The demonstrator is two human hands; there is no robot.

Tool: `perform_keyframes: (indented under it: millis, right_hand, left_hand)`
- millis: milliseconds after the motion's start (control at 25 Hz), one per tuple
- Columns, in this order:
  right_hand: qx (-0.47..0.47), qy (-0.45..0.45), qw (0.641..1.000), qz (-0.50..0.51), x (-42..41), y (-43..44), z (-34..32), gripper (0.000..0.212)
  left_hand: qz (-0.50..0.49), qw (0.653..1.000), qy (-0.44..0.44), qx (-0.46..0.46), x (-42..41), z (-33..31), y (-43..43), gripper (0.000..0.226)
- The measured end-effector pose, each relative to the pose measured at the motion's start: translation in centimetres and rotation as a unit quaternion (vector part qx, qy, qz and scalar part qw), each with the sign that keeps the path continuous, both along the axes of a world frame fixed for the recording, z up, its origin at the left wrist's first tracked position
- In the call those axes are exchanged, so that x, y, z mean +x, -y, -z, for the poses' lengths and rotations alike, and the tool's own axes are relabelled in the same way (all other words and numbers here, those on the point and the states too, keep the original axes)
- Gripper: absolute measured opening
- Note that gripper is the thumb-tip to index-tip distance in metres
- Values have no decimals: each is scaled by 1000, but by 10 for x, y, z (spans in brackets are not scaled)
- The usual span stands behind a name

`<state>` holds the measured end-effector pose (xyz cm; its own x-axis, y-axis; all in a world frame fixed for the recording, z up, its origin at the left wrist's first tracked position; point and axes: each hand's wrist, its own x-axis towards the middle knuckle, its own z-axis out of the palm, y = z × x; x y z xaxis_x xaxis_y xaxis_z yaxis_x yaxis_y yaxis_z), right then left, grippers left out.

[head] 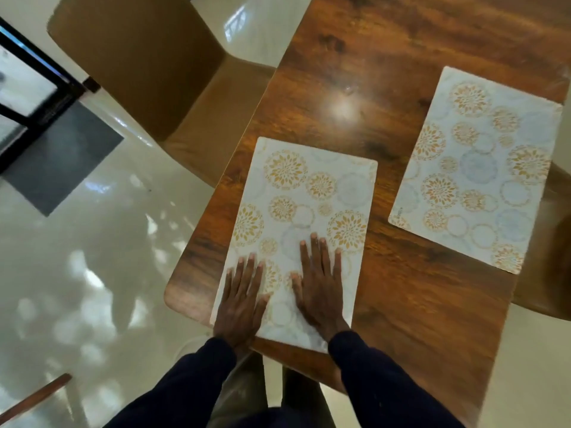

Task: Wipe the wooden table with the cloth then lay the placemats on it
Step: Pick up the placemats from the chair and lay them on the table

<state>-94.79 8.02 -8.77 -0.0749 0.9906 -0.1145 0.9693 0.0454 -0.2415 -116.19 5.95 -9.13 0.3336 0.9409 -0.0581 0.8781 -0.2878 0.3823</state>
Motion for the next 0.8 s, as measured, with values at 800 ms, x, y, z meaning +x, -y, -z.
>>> perform_keyframes:
  millis: [800]
  right_hand:
    - [73, -126, 979, 144, 15, -82, -8, 52]
  left_hand:
    - [-42, 986, 153, -52, -86, -22, -175, 51]
